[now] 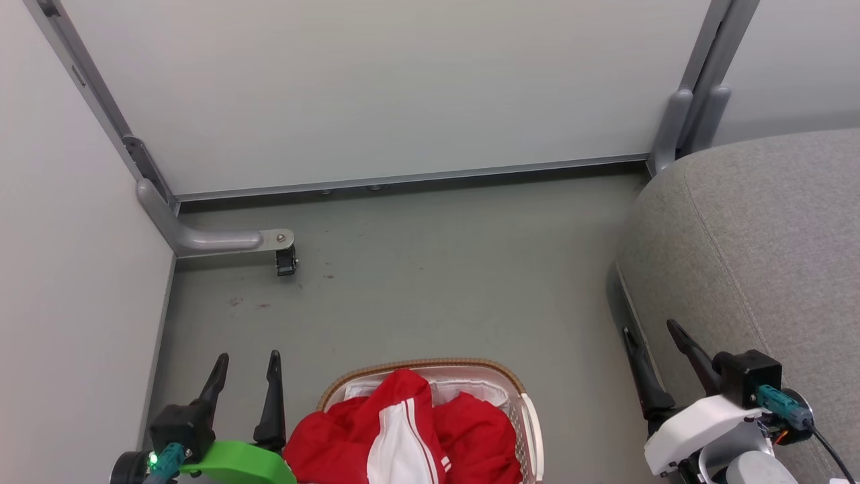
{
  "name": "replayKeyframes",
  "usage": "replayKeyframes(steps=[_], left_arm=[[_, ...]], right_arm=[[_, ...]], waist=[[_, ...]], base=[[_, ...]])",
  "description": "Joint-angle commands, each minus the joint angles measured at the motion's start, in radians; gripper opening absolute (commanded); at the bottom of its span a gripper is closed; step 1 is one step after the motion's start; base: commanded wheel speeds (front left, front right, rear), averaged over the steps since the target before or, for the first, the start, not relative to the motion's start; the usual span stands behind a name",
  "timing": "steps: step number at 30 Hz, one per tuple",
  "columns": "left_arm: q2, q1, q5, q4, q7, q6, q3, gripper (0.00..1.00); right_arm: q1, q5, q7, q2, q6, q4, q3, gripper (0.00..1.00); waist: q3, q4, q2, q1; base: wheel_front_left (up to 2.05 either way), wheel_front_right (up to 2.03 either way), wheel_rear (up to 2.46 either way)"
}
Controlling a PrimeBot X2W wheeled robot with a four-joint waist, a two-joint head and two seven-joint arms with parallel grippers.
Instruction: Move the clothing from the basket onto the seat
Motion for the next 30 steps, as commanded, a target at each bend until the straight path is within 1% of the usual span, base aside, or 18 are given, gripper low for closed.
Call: replayKeyframes(steps=[1,8,14,18,23,30], left_arm=[[0.000,0.014,0.027,-0.003,-0.010,-0.005,0.001,1.00],[-0.005,0.026,0.069,0.003,-0.023,-0.006,0.008,1.00],[-0.011,0.018,0.081,-0.006,-0.033,-0.013,-0.026,1.00],[-0.011,-0.021,0.100,0.001,-0.042,-0.014,-0.050,1.00],[-0.013,-0.095,0.113,0.049,-0.050,-0.016,-0.101,1.00],[-0.011,-0.221,0.070,0.168,-0.048,-0.016,-0.165,1.00]], right_arm=[[0.012,-0.025,-0.010,-0.006,0.000,0.002,-0.006,1.00],[0.015,-0.075,-0.024,0.001,0.000,0.012,-0.018,1.00],[0.006,-0.116,-0.034,0.001,0.000,0.008,-0.004,1.00],[-0.030,-0.141,-0.042,0.003,0.000,-0.018,0.016,1.00],[-0.095,-0.165,-0.051,0.004,0.000,-0.049,0.024,1.00],[-0.169,-0.166,-0.050,0.008,0.000,-0.111,0.032,1.00]], waist=[[-0.002,-0.001,-0.0001,-0.0001],[-0.004,-0.003,-0.0001,-0.0001],[0.022,-0.009,-0.0001,-0.0001],[0.092,-0.034,-0.0001,-0.0001],[0.217,-0.076,-0.0001,-0.0001],[0.371,-0.138,-0.0001,-0.0001]], base=[[0.00,0.00,0.00],[0.00,0.00,0.00],[0.00,0.00,0.00],[0.00,0.00,0.00],[0.00,0.00,0.00],[0.00,0.00,0.00]])
